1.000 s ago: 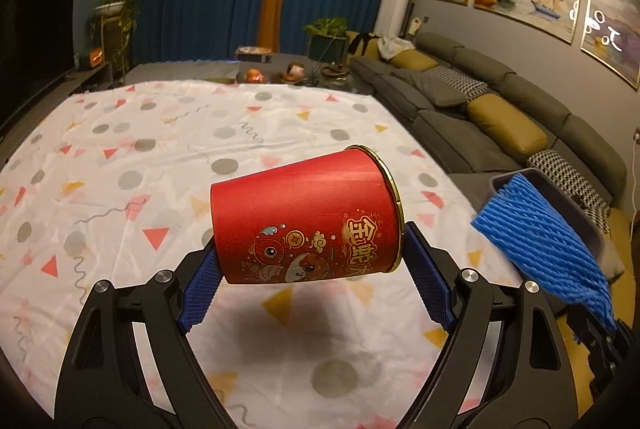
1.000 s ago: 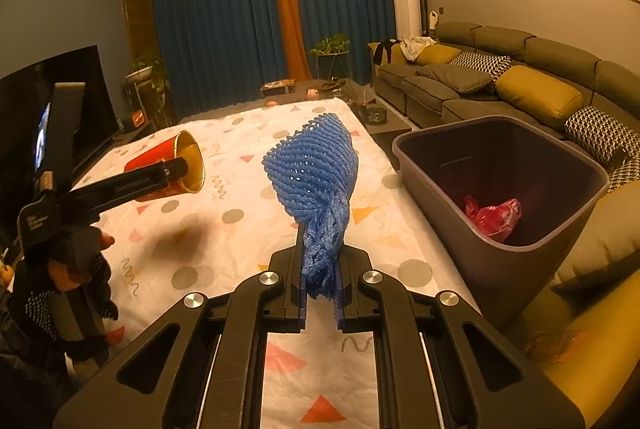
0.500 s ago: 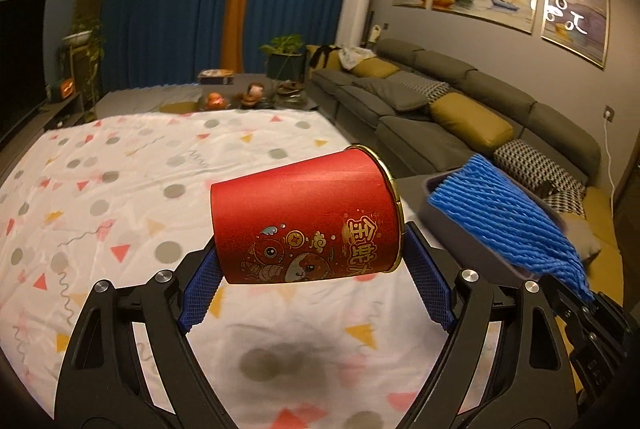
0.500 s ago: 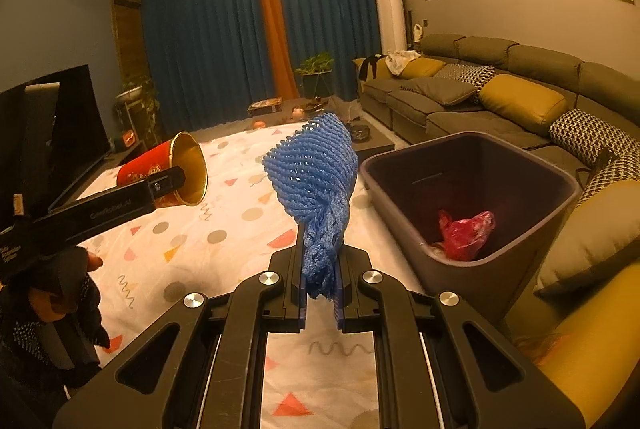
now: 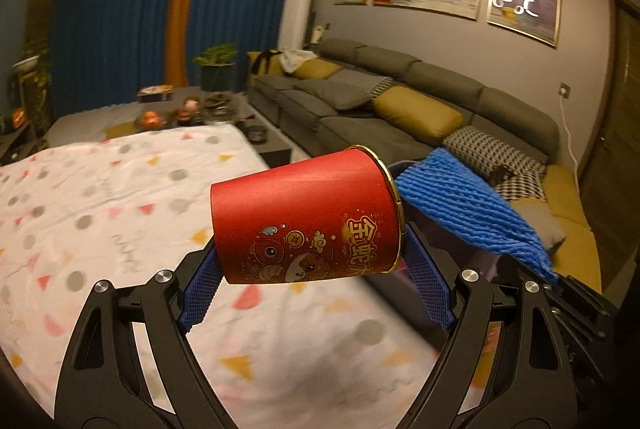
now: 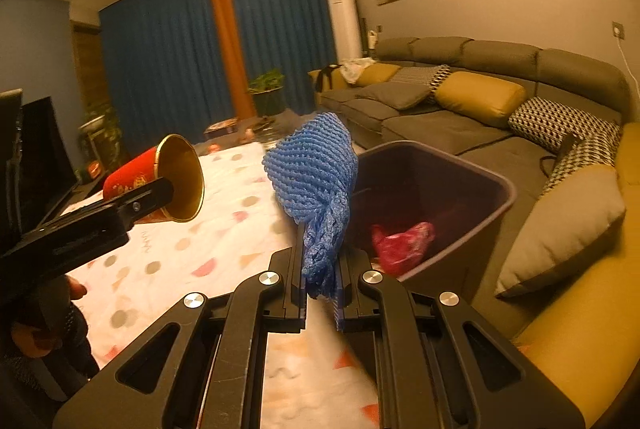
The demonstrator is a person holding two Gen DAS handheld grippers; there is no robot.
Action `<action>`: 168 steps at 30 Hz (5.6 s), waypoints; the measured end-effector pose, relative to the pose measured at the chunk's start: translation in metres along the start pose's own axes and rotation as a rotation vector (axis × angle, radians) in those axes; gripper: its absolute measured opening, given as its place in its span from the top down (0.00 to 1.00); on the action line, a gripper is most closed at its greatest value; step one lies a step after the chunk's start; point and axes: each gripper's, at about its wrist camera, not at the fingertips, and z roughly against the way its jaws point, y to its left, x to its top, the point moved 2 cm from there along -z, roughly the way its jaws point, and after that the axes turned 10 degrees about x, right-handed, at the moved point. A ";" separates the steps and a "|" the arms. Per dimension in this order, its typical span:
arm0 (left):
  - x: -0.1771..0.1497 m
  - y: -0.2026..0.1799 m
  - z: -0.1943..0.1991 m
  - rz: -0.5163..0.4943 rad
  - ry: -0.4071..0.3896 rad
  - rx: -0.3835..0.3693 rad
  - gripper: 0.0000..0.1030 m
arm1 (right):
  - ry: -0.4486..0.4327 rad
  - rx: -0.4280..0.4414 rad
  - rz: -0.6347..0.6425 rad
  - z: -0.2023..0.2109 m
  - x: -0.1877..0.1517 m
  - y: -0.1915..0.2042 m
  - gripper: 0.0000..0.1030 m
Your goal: Collect trash
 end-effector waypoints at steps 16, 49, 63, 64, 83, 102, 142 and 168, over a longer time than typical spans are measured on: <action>0.004 -0.067 -0.072 -0.005 0.105 -0.195 0.19 | 0.015 -0.038 -0.065 -0.026 -0.002 -0.039 0.89; -0.034 0.035 0.010 0.063 0.037 0.112 0.06 | -0.050 -0.091 -0.010 0.013 -0.009 0.007 0.05; -0.076 0.110 0.135 0.126 -0.051 0.370 0.06 | -0.077 -0.069 0.104 0.071 -0.031 0.094 0.05; -0.079 0.113 0.141 0.129 -0.052 0.380 0.06 | -0.078 -0.066 0.108 0.073 -0.033 0.098 0.05; -0.093 0.133 0.204 0.141 -0.139 0.443 0.06 | -0.120 -0.031 0.146 0.116 -0.049 0.145 0.05; -0.094 0.124 0.209 0.132 -0.136 0.411 0.06 | -0.142 -0.032 0.155 0.123 -0.053 0.148 0.05; -0.092 0.117 0.207 0.128 -0.125 0.387 0.06 | -0.159 -0.046 0.149 0.130 -0.048 0.142 0.05; -0.090 0.116 0.206 0.132 -0.119 0.379 0.06 | -0.161 -0.048 0.149 0.130 -0.046 0.142 0.05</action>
